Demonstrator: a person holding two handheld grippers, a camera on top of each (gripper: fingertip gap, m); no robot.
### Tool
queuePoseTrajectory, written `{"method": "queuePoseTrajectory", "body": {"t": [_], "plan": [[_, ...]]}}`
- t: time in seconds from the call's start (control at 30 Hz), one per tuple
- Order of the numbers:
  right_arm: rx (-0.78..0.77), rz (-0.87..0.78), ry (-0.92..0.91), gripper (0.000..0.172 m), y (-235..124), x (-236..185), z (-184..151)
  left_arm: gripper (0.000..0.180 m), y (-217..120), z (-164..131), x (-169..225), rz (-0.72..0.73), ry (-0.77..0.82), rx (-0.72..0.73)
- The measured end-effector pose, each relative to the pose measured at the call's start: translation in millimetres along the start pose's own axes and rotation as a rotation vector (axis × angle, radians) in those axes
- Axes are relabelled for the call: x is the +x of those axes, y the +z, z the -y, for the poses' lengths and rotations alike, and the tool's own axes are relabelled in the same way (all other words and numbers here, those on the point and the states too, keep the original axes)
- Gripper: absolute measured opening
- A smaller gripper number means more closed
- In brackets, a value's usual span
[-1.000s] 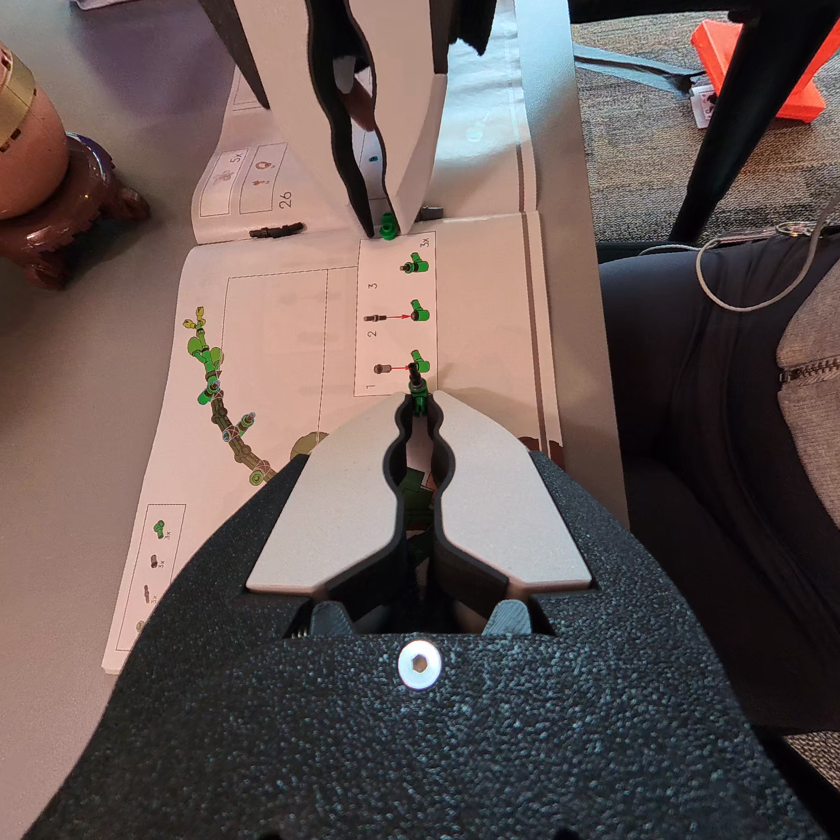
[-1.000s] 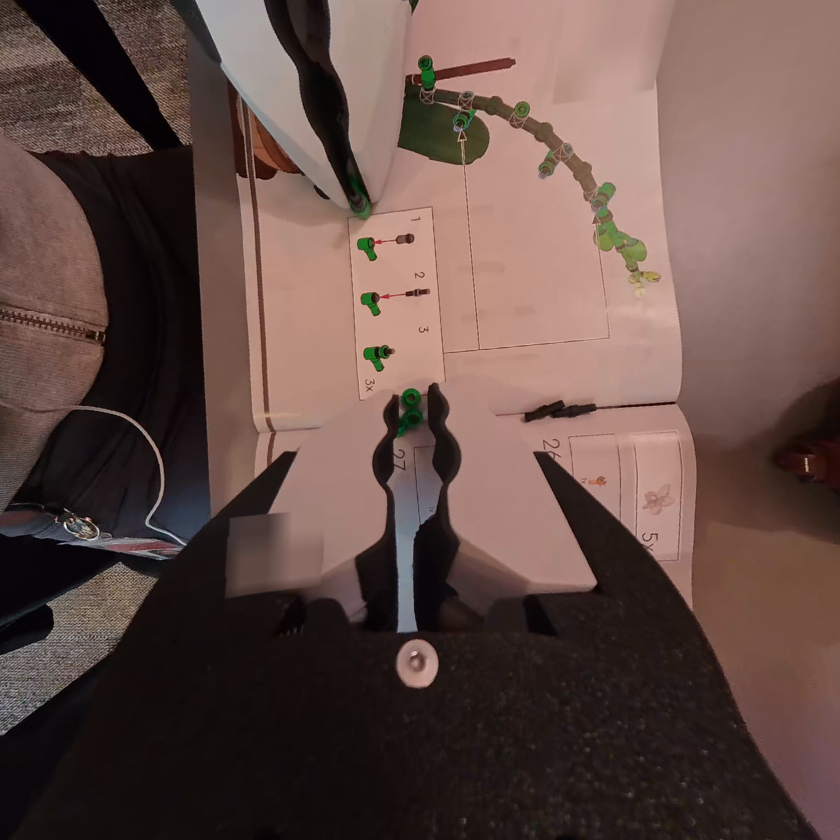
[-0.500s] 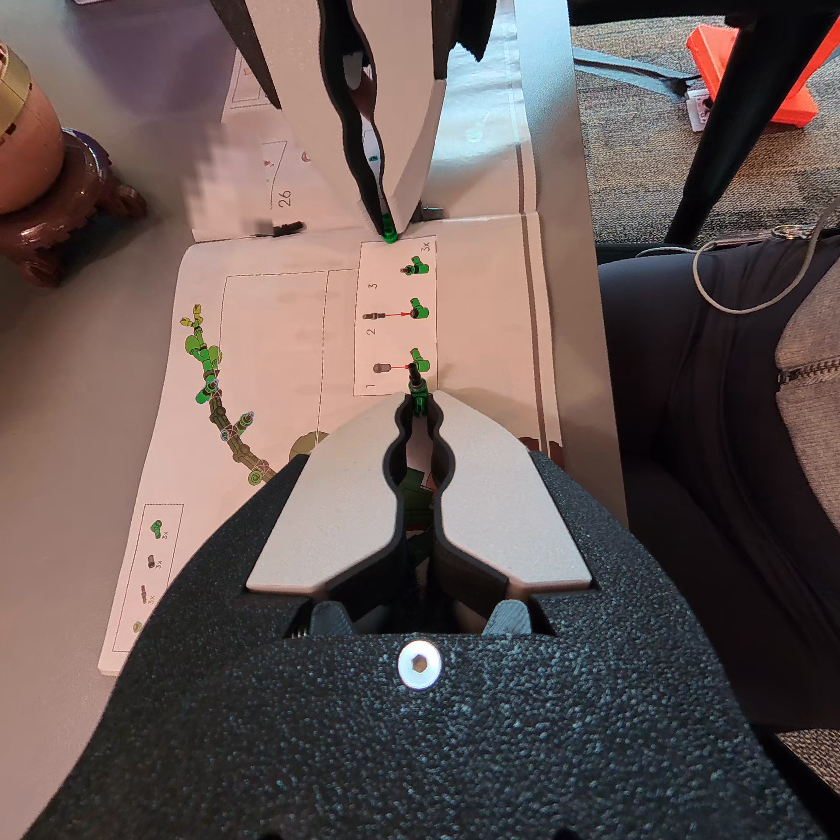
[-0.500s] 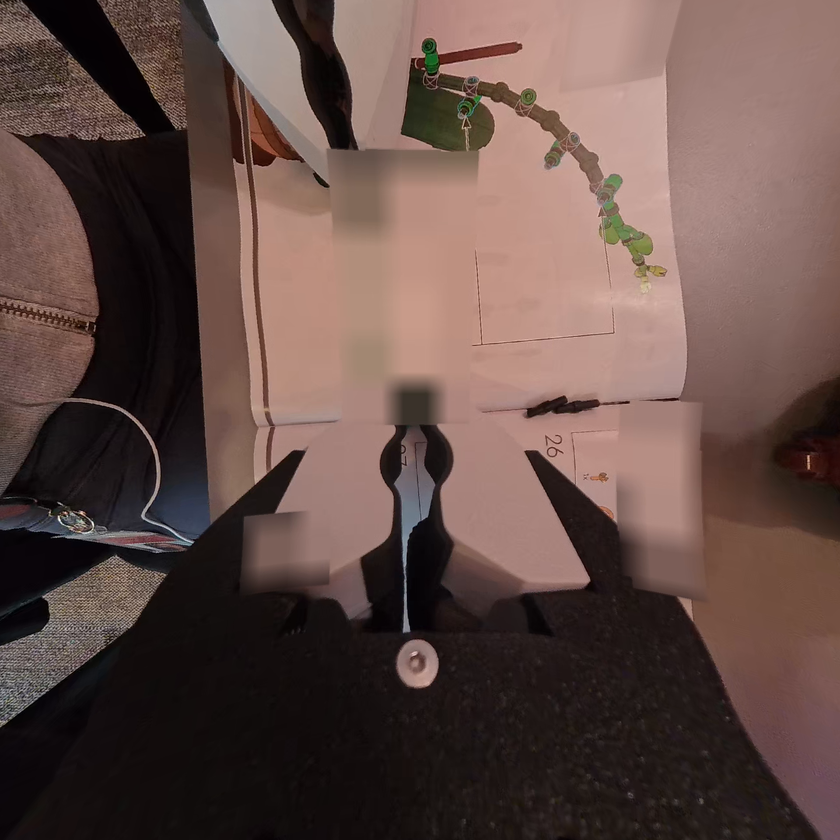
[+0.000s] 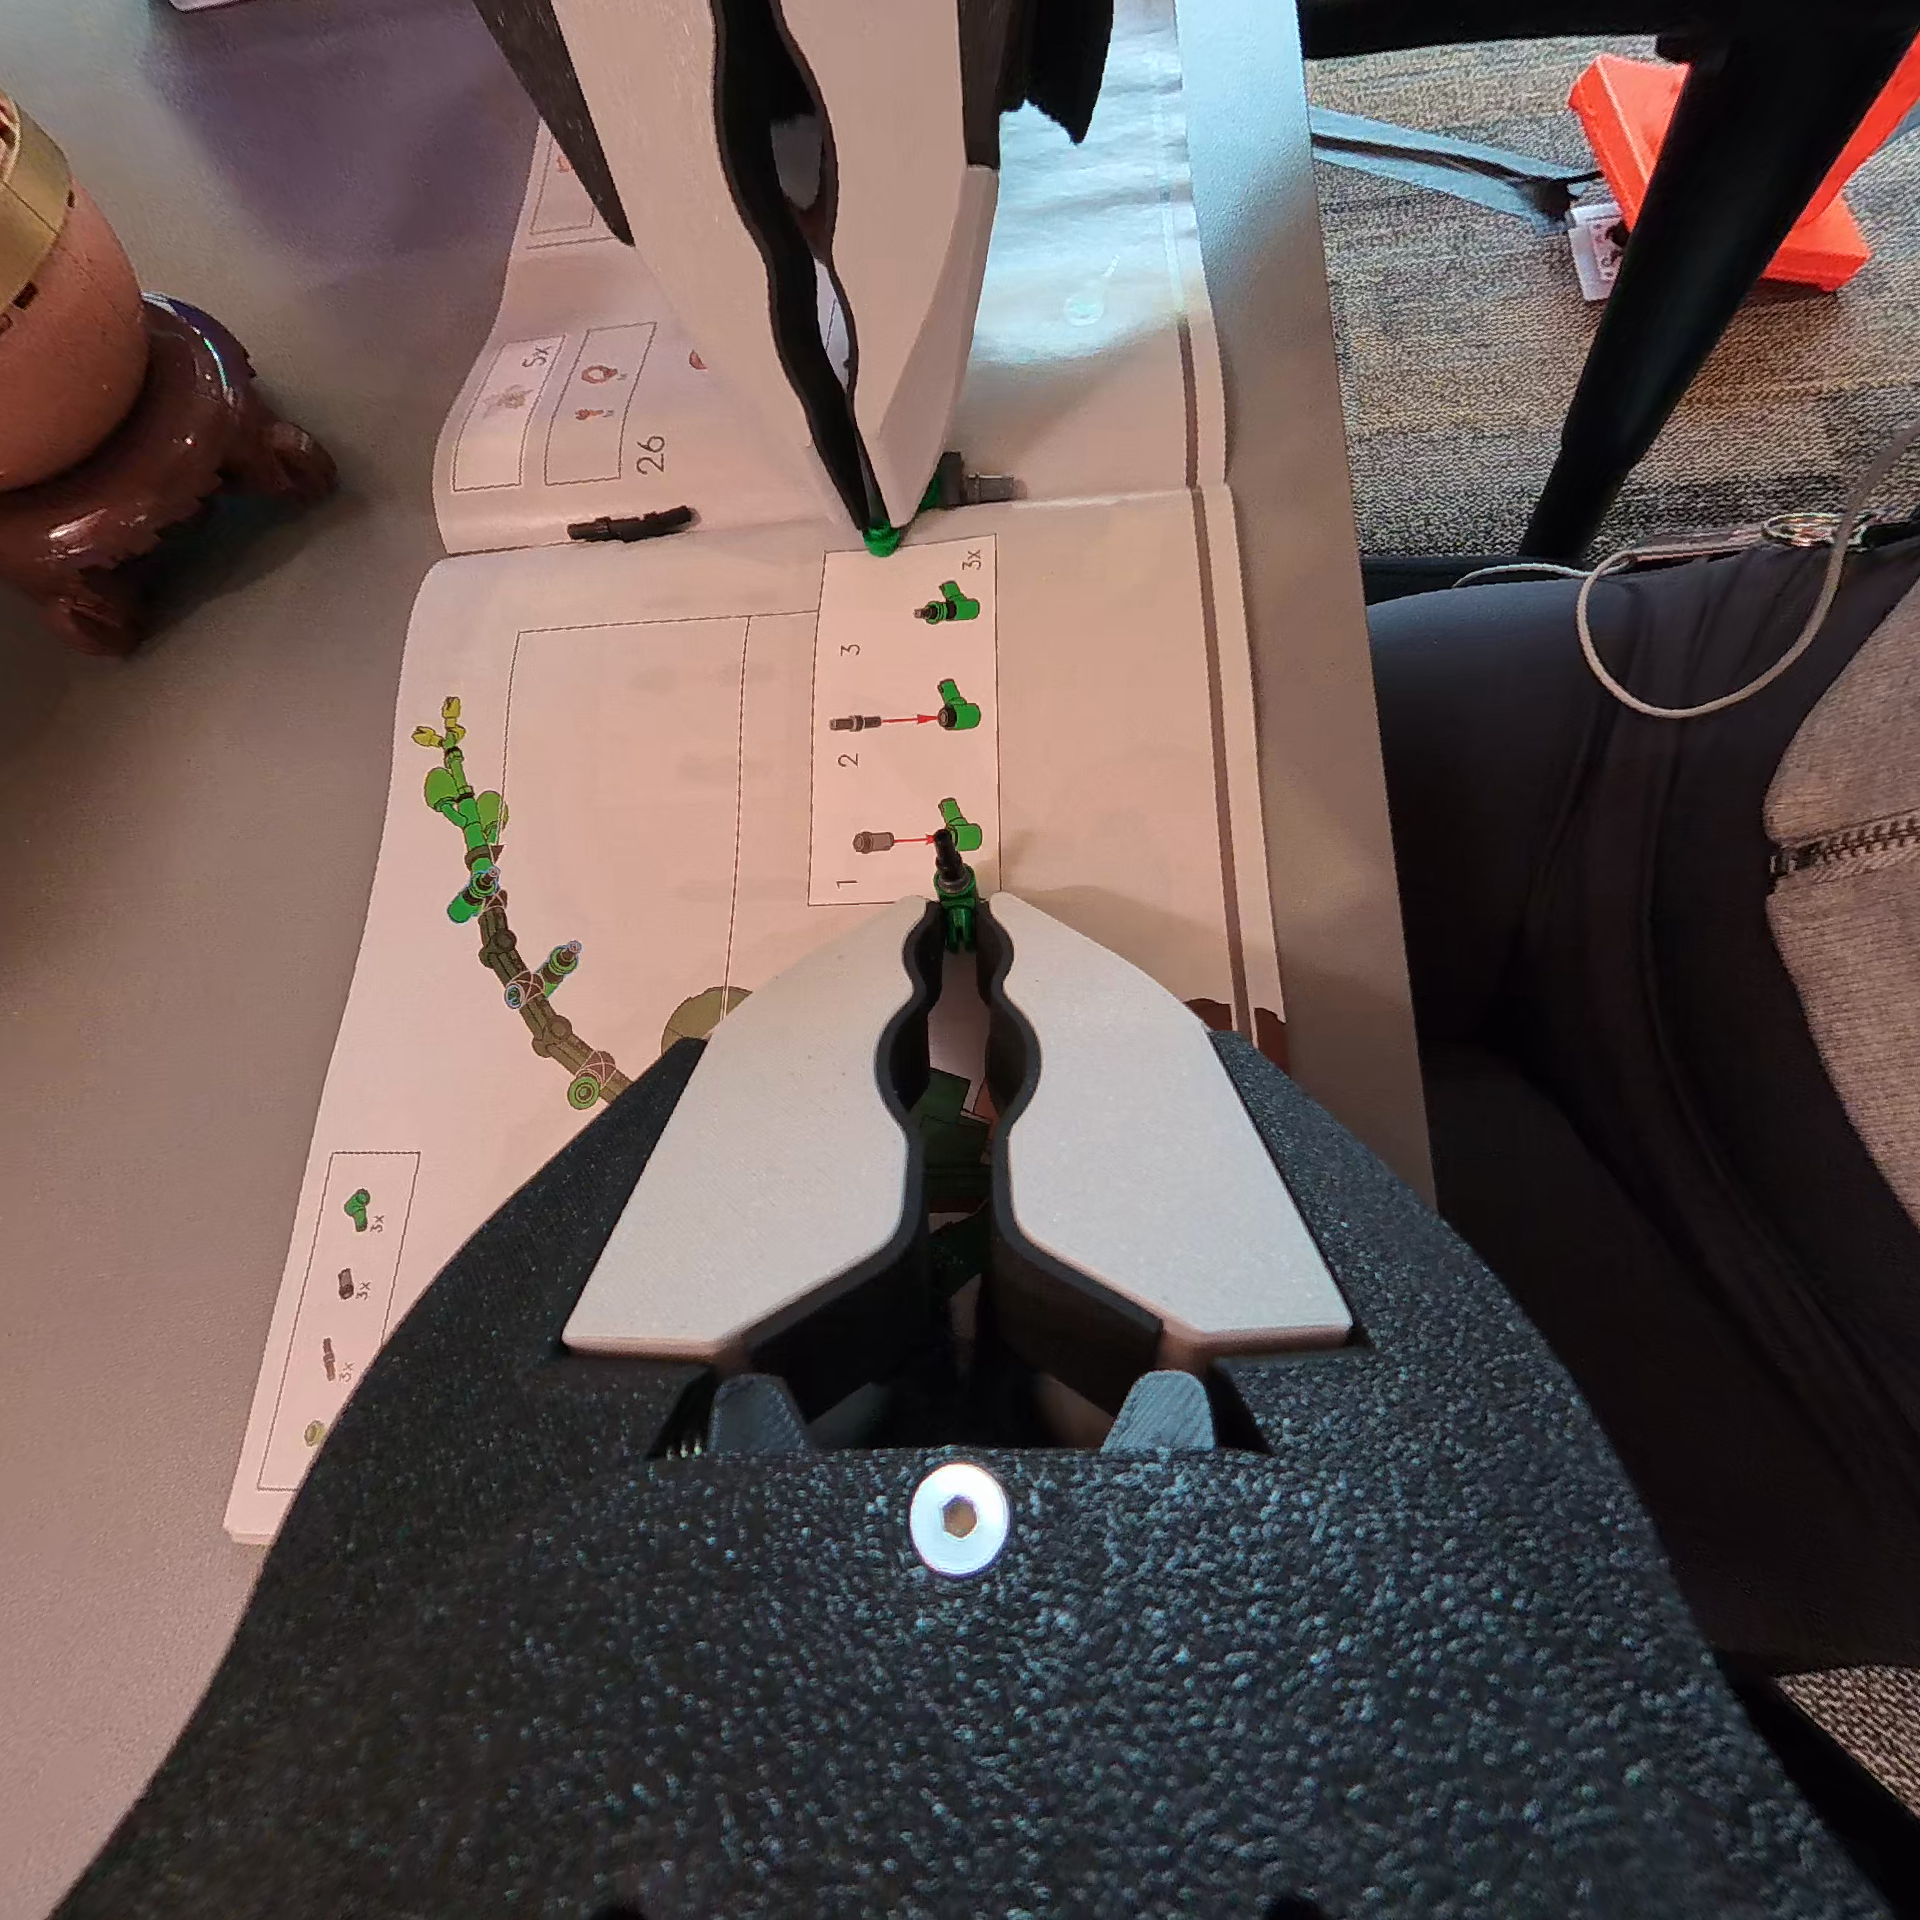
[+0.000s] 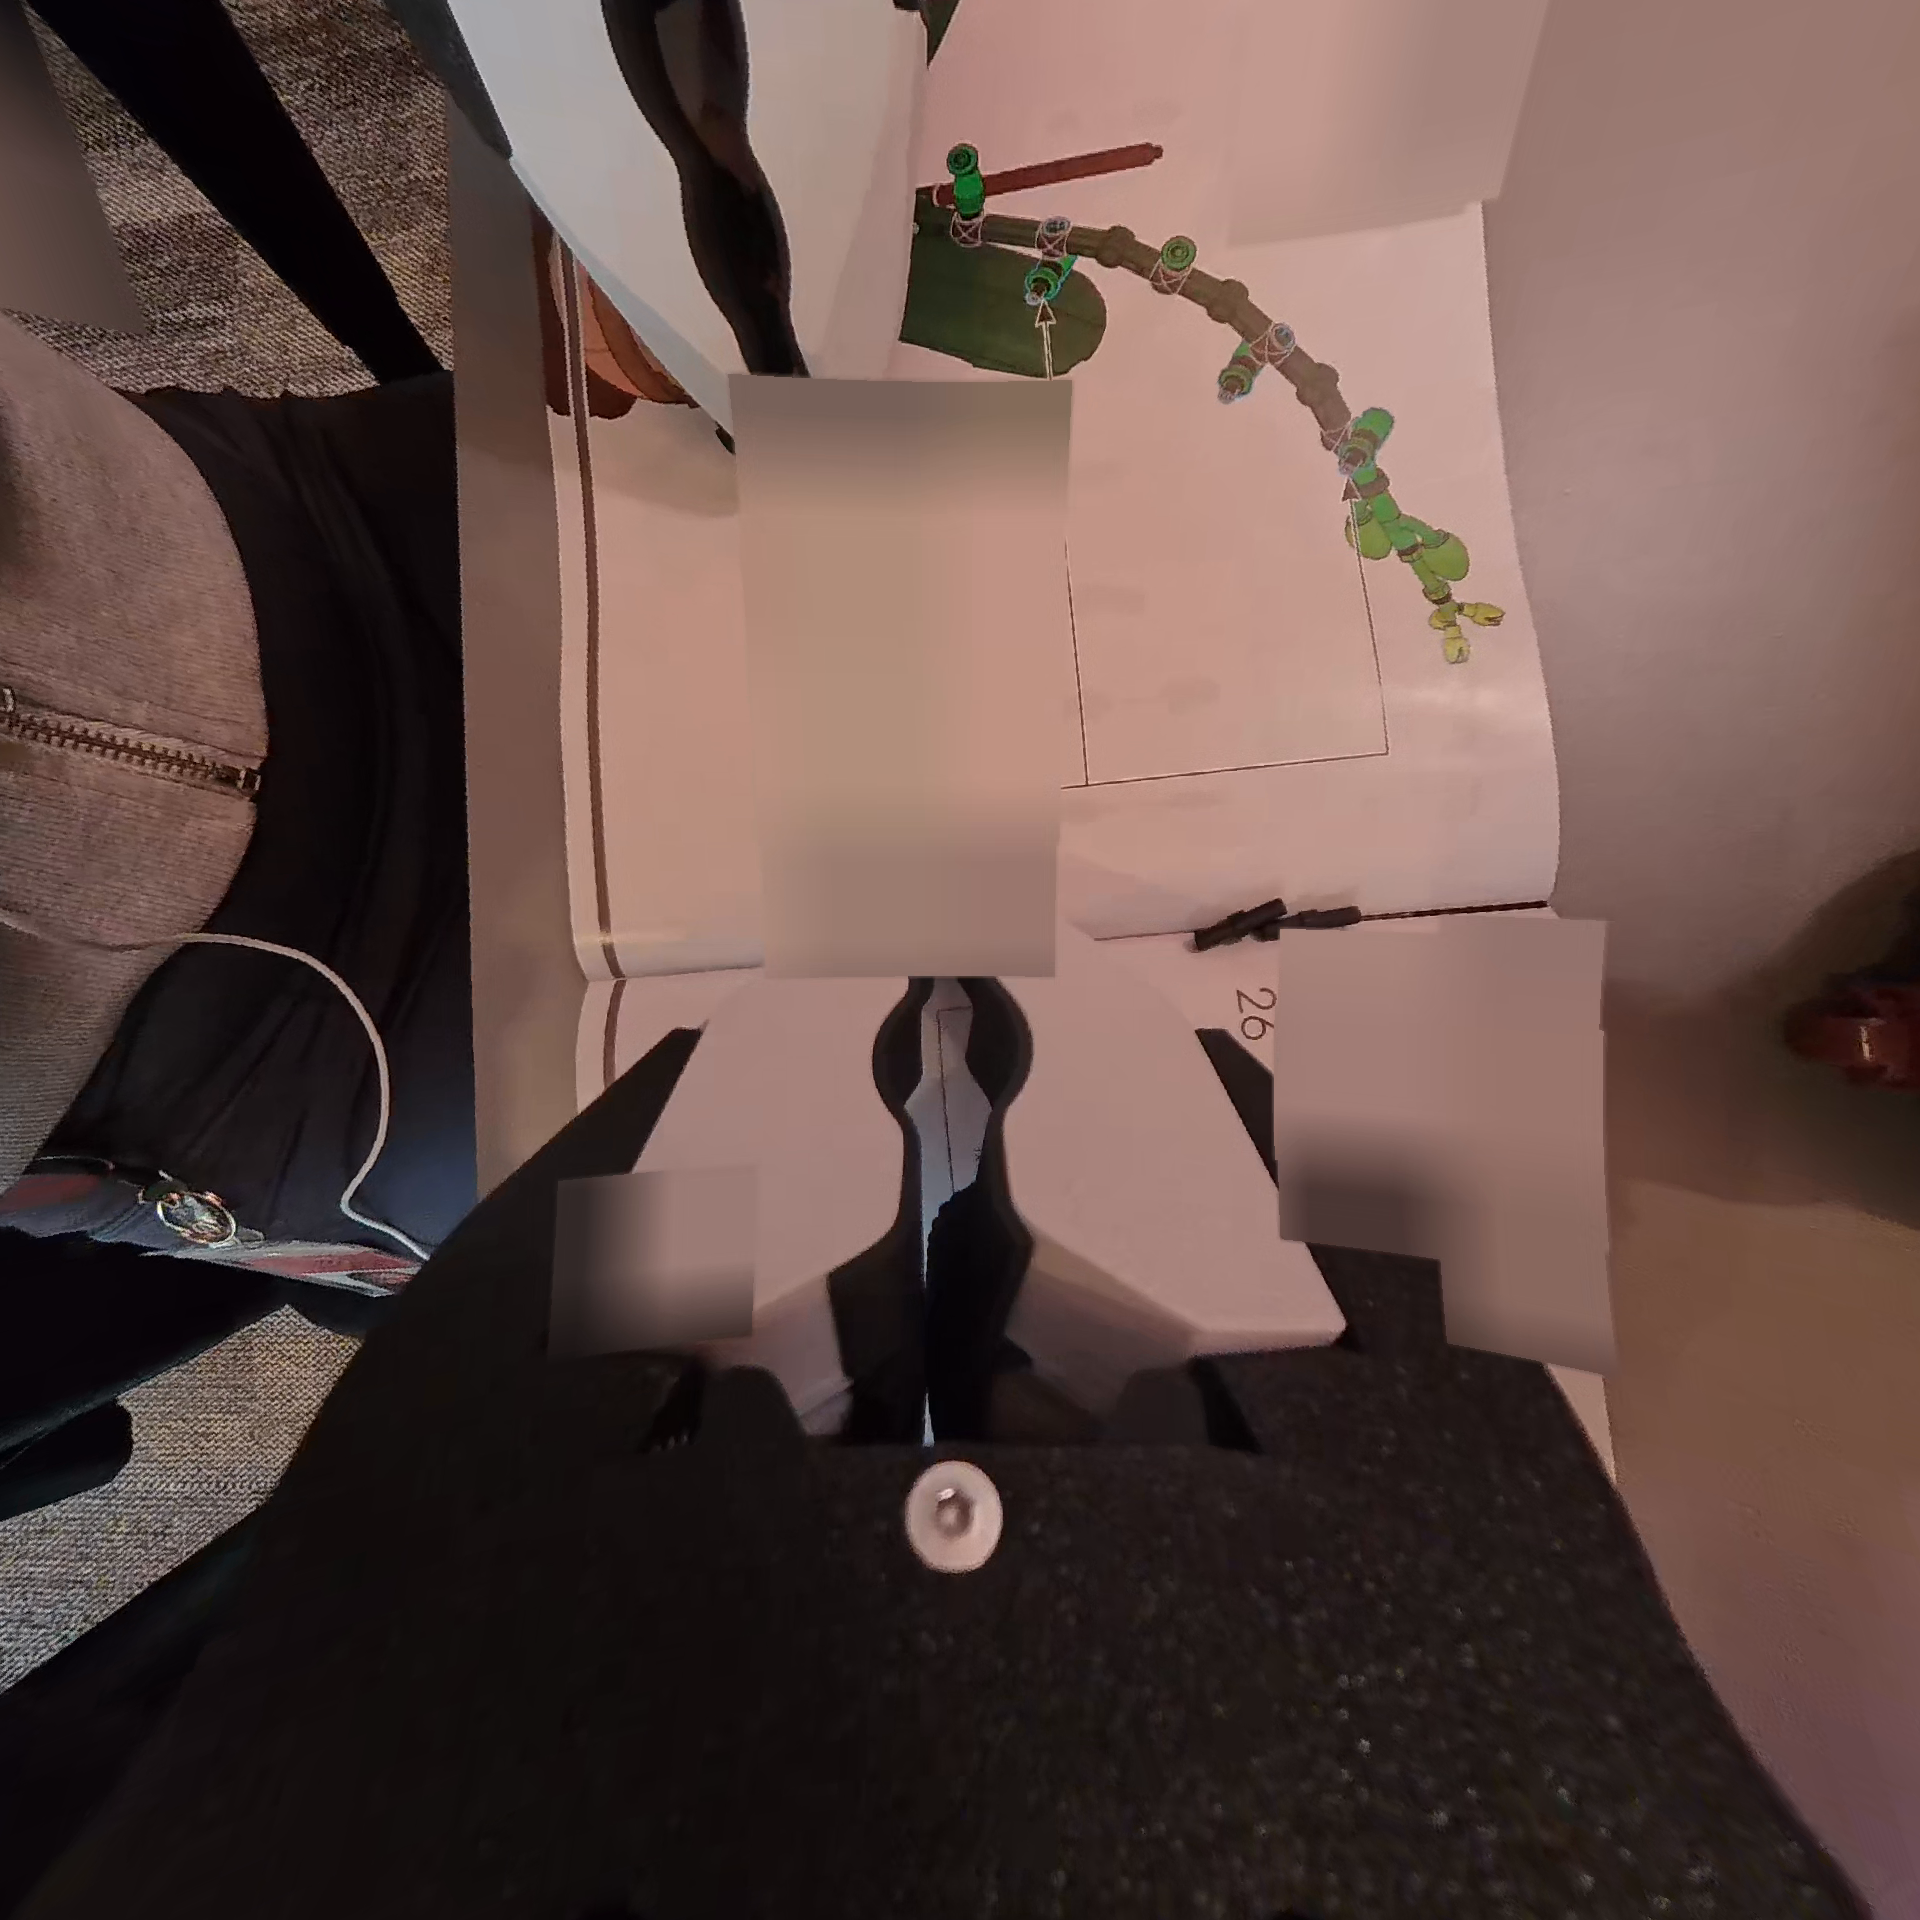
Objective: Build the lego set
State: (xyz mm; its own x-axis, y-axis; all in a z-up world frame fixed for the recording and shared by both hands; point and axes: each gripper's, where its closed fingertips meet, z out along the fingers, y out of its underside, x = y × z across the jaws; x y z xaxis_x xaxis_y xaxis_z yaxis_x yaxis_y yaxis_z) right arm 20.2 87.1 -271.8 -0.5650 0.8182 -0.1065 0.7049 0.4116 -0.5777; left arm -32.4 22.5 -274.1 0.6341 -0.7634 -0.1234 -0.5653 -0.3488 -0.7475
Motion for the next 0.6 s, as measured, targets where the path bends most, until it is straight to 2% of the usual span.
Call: {"method": "queuePoseTrajectory", "body": {"t": [0.6], "plan": [[-0.118,-0.058,-0.006,0.005,3.8,1.2,0.9,0.005,1.6,-0.2,1.8,-0.004,-0.005,0.0]]}}
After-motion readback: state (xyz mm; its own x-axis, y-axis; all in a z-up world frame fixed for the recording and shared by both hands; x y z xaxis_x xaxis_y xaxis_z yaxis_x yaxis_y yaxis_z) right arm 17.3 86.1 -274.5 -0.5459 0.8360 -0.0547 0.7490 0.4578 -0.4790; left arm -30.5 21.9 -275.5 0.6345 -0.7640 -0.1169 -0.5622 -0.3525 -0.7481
